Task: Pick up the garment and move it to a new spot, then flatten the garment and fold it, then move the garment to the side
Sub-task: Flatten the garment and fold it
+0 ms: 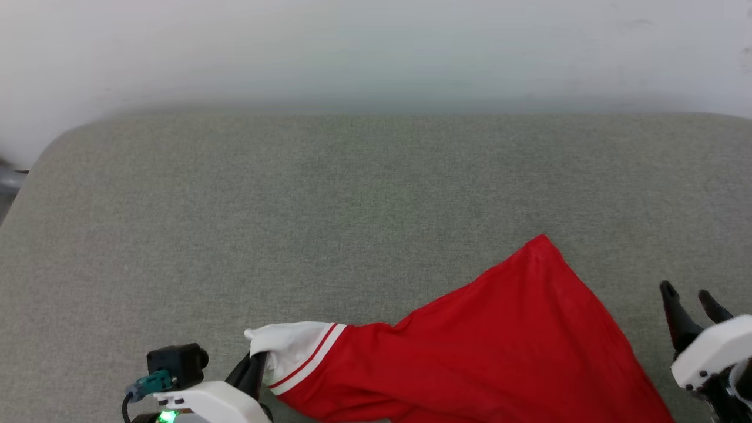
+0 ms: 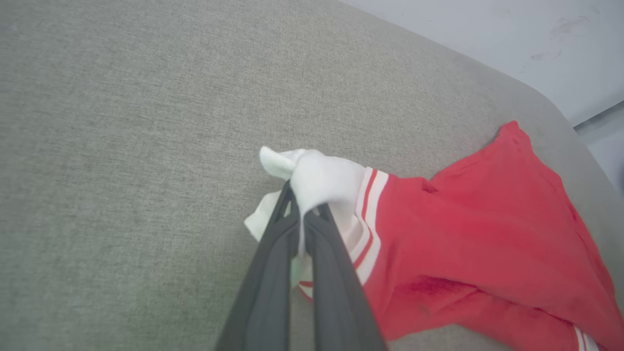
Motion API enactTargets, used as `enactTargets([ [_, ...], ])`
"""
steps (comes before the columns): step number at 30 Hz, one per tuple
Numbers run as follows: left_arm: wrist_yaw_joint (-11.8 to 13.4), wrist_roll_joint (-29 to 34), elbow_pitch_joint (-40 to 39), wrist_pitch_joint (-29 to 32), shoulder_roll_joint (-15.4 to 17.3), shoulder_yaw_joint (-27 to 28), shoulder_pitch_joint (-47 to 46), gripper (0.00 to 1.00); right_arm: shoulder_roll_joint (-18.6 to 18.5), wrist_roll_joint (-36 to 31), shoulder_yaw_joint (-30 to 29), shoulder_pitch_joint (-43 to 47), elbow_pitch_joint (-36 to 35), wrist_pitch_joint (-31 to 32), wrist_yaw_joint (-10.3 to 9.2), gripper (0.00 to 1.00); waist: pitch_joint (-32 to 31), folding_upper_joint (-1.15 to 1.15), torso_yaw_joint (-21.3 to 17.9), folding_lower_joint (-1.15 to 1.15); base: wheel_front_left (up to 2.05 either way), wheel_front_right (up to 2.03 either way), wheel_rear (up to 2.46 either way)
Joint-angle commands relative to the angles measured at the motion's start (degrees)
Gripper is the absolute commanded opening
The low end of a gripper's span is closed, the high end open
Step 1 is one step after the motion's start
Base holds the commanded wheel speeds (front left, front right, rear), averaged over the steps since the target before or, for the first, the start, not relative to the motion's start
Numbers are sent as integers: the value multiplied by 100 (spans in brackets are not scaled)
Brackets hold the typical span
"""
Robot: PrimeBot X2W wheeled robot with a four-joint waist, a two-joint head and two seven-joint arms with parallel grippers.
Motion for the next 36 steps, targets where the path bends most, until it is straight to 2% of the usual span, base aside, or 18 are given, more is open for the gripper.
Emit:
enactTargets([
  [1, -12, 62, 3, 0, -12, -8, -165, 0, -79, 92, 165, -231, 93, 145, -4, 100, 213, 0, 169, 0, 0, 0, 0],
  [9, -171, 273, 23, 42, -297, -207, -851, 0, -1009, 427, 1249, -1536, 595, 1570, -4, 100, 810, 0, 671, 0, 0, 0, 0],
  [14, -270, 367, 68, -4, -467, -319, -1179, 0, -1394, 490, 1994, -2101, 795, 2428, -5, 100, 1092, 0, 887, 0, 0, 0, 0],
  [20, -371, 445, 153, -48, -578, -396, -1406, 0, -1655, 647, 2649, -2279, 1152, 3207, -4, 100, 1337, 0, 1033, 0, 0, 0, 0],
  [25, -397, 400, 236, -117, -644, -382, -1393, 0, -1475, 970, 2956, -1917, 1638, 3858, -1, 100, 1394, 0, 1027, 0, 0, 0, 0],
  [27, -414, 327, 309, -156, -661, -339, -1341, 0, -1328, 1186, 2926, -1918, 1826, 3979, 5, 0, 1360, 0, 979, 0, 0, 0, 0],
  [36, -337, 268, 458, -225, -462, -170, -1213, 0, -1384, 1277, 2684, -2489, 1896, 3339, -4, 0, 882, 0, 744, 0, 0, 0, 0],
])
